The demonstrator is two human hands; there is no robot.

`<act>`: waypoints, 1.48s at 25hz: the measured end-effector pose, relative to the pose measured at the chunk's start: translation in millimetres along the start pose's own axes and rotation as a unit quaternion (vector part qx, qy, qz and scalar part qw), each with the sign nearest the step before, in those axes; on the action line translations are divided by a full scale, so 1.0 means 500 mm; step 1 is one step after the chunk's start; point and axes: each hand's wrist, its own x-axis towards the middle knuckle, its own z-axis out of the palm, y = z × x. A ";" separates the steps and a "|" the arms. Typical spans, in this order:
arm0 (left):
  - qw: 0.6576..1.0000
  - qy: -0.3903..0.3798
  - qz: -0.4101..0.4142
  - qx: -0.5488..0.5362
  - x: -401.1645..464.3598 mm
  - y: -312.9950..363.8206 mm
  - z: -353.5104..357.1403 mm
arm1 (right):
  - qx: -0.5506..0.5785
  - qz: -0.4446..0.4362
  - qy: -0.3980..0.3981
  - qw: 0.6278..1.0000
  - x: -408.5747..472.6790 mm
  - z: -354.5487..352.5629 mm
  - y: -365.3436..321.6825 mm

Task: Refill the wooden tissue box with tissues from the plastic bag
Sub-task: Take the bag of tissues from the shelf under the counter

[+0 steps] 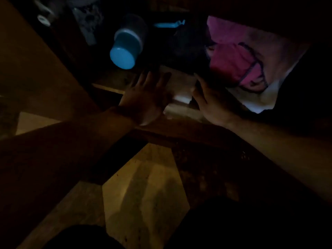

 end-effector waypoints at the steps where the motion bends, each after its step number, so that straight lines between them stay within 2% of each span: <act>1: 1.000 0.011 0.003 0.004 0.009 -0.002 0.006 | -0.014 0.003 0.011 1.000 0.010 0.006 0.008; 4: 0.998 0.046 -0.005 0.045 0.035 -0.007 0.018 | -0.005 0.023 0.039 0.999 0.031 0.025 0.016; 9: 0.998 0.058 0.019 0.032 0.045 -0.012 0.020 | 0.035 0.023 0.068 0.997 0.042 0.029 0.013; 13: 0.991 0.110 -0.032 -0.072 0.058 -0.014 0.033 | 0.059 0.049 0.089 0.993 0.057 0.048 0.016; 20: 0.976 0.152 -0.024 -0.155 0.047 -0.008 0.021 | 0.065 0.041 0.113 0.991 0.061 0.038 -0.002; 22: 0.974 0.156 -0.053 -0.158 0.032 -0.009 0.014 | 0.087 0.041 0.106 0.990 0.055 0.030 -0.019; 24: 0.957 0.132 -0.151 -0.209 0.011 -0.004 -0.003 | 0.097 0.039 0.090 0.990 0.043 0.024 -0.044; 27: 0.905 0.054 -0.293 -0.304 -0.057 0.031 -0.050 | 0.127 0.042 0.023 0.991 0.000 0.000 -0.098; 29: 0.837 0.032 -0.357 -0.413 -0.112 0.045 -0.103 | 0.126 0.047 -0.036 0.990 -0.036 -0.028 -0.139; 31: 0.805 0.034 -0.397 -0.440 -0.166 0.045 -0.154 | 0.093 0.041 -0.078 0.992 -0.074 -0.056 -0.178; 32: 0.792 0.003 -0.412 -0.451 -0.191 0.046 -0.188 | 0.085 0.039 -0.092 0.991 -0.093 -0.076 -0.200; 34: 0.790 -0.082 -0.416 -0.442 -0.243 0.067 -0.266 | 0.089 0.042 -0.119 0.988 -0.130 -0.130 -0.251; 37: 0.779 -0.112 -0.432 -0.440 -0.306 0.089 -0.390 | 0.098 0.030 -0.164 0.981 -0.171 -0.217 -0.336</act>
